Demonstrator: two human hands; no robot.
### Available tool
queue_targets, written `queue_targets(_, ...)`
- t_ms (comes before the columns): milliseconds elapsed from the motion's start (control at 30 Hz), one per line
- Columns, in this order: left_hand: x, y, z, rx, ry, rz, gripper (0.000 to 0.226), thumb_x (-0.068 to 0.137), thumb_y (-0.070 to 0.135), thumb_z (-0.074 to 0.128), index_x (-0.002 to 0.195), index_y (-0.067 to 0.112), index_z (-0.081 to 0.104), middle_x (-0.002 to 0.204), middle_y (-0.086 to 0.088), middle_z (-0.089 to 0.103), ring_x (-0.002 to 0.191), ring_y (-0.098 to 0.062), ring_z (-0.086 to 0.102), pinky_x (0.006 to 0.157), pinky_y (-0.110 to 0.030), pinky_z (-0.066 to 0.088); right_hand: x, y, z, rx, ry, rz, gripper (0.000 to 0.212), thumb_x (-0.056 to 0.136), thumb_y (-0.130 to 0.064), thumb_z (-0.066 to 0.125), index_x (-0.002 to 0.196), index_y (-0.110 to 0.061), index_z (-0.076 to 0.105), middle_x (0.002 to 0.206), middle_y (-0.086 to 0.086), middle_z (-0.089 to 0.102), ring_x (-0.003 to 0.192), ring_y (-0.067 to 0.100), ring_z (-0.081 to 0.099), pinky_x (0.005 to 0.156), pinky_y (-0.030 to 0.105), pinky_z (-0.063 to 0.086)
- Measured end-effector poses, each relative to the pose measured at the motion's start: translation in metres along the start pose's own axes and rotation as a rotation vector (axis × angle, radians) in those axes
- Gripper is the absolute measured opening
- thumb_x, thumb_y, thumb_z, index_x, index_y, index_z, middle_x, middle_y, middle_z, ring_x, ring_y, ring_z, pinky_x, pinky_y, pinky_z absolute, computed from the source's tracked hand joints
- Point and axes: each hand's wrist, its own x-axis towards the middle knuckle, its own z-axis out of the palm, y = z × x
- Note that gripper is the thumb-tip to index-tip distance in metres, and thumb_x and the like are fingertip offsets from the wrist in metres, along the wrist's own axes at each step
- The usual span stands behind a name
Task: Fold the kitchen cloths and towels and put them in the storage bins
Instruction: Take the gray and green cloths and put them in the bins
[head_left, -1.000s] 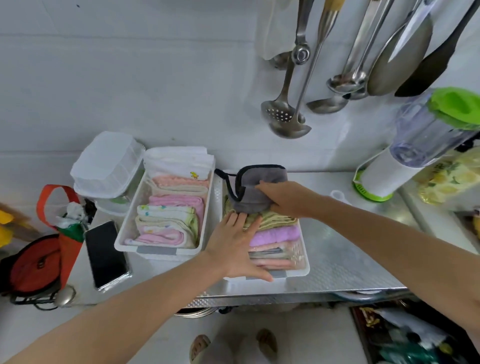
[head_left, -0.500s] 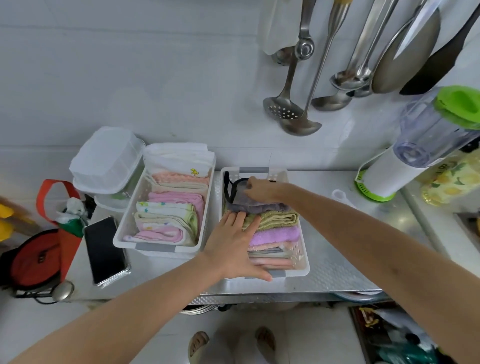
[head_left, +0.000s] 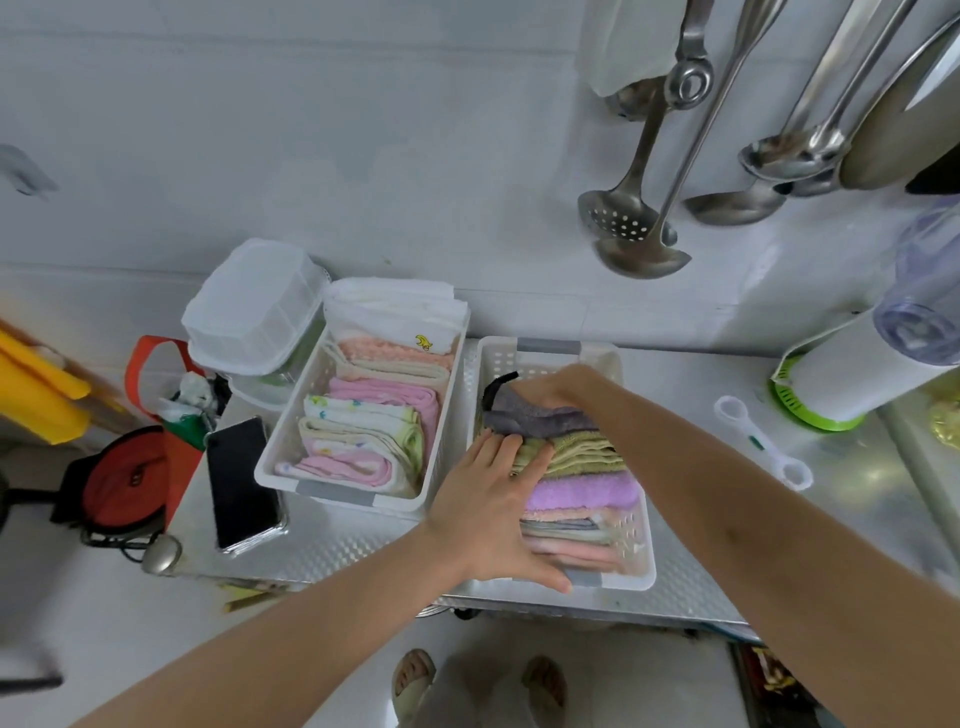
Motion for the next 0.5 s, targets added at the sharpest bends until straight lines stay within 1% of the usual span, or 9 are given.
queue_targets(67,0.001,0.000,0.000,0.011,0.018,0.004,0.131,0.051,0.092,0.051,0.152,0.020,0.010,0.143,-0.009,0.031,0.134,-0.029,0.025,0.117,-0.037,0.009,0.024,0.006,0.009,-0.086,-0.164,-0.003,0.032,0.085,-0.039,0.042,0.070,-0.012,0.048,0.058,0.004,0.046,0.043,0.005,0.042,0.056,0.024,0.030)
queue_targets(133,-0.001,0.001,-0.001,0.004,0.013,0.006,0.131,0.051,0.093,0.051,0.152,0.020,0.010,0.143,-0.009,0.032,0.133,-0.029,0.026,0.117,-0.038,0.008,0.069,0.021,0.017,-0.095,-0.240,0.012,0.037,0.069,-0.048,0.046,0.071,-0.013,0.054,0.050,0.007,0.050,0.043,0.017,0.048,0.065,0.032,0.040)
queue_targets(167,-0.002,0.002,0.001,0.001,0.008,0.004,0.131,0.051,0.093,0.050,0.152,0.020,0.009,0.143,-0.009,0.031,0.133,-0.029,0.026,0.118,-0.038,0.007,0.096,0.030,0.021,-0.081,-0.259,0.016,0.034,0.068,-0.048,0.046,0.065,-0.014,0.050,0.053,0.009,0.049,0.047,0.021,0.046,0.067,0.036,0.041)
queue_targets(233,-0.003,0.002,0.006,0.010,0.029,-0.007,0.132,0.048,0.095,0.048,0.152,0.020,0.014,0.141,-0.009,0.035,0.133,-0.030,0.030,0.118,-0.040,0.003,0.064,0.013,0.014,-0.132,-0.281,0.014,0.032,0.075,-0.041,0.045,0.054,-0.017,0.045,0.062,0.011,0.043,0.051,0.021,0.037,0.067,0.036,0.037)
queue_targets(300,-0.002,0.001,0.008,0.021,0.065,-0.015,0.133,0.046,0.096,0.046,0.151,0.019,0.018,0.139,-0.010,0.040,0.132,-0.032,0.034,0.115,-0.041,0.000,0.030,-0.002,0.011,-0.144,-0.181,-0.031,0.055,0.091,-0.029,0.040,0.038,-0.022,0.048,0.065,0.007,0.038,0.053,0.019,0.032,0.070,0.032,0.033)
queue_targets(333,-0.001,0.000,0.007,0.007,0.037,-0.006,0.133,0.047,0.095,0.048,0.152,0.020,0.014,0.142,-0.011,0.035,0.135,-0.032,0.029,0.116,-0.040,-0.002,0.023,-0.002,0.013,-0.133,-0.150,-0.034,0.058,0.098,-0.024,0.035,0.042,-0.024,0.049,0.067,0.003,0.037,0.056,0.015,0.031,0.072,0.031,0.031)
queue_targets(367,-0.001,-0.001,0.004,-0.030,-0.012,0.006,0.132,0.050,0.092,0.051,0.152,0.021,0.006,0.147,-0.011,0.027,0.139,-0.031,0.021,0.117,-0.040,-0.003,0.017,0.001,0.014,-0.133,-0.106,-0.045,0.049,0.101,-0.023,0.031,0.056,-0.024,0.050,0.070,0.001,0.038,0.060,0.014,0.034,0.076,0.030,0.029)
queue_targets(433,0.002,-0.007,-0.005,-0.146,-0.108,0.011,0.126,0.059,0.086,0.055,0.152,0.026,-0.004,0.154,-0.005,0.011,0.143,-0.026,0.007,0.118,-0.039,-0.002,0.012,0.008,0.009,-0.126,-0.001,-0.117,0.030,0.101,-0.030,0.031,0.083,-0.019,0.053,0.086,0.000,0.049,0.079,0.017,0.046,0.081,0.029,0.030)
queue_targets(500,0.006,-0.019,-0.015,-0.271,-0.057,-0.010,0.112,0.069,0.080,0.053,0.152,0.027,0.000,0.154,0.001,0.009,0.143,-0.022,0.010,0.118,-0.036,0.011,0.002,0.018,-0.005,-0.148,0.095,-0.252,0.036,0.101,-0.035,0.034,0.101,-0.012,0.061,0.100,0.000,0.058,0.092,0.017,0.050,0.081,0.026,0.032)
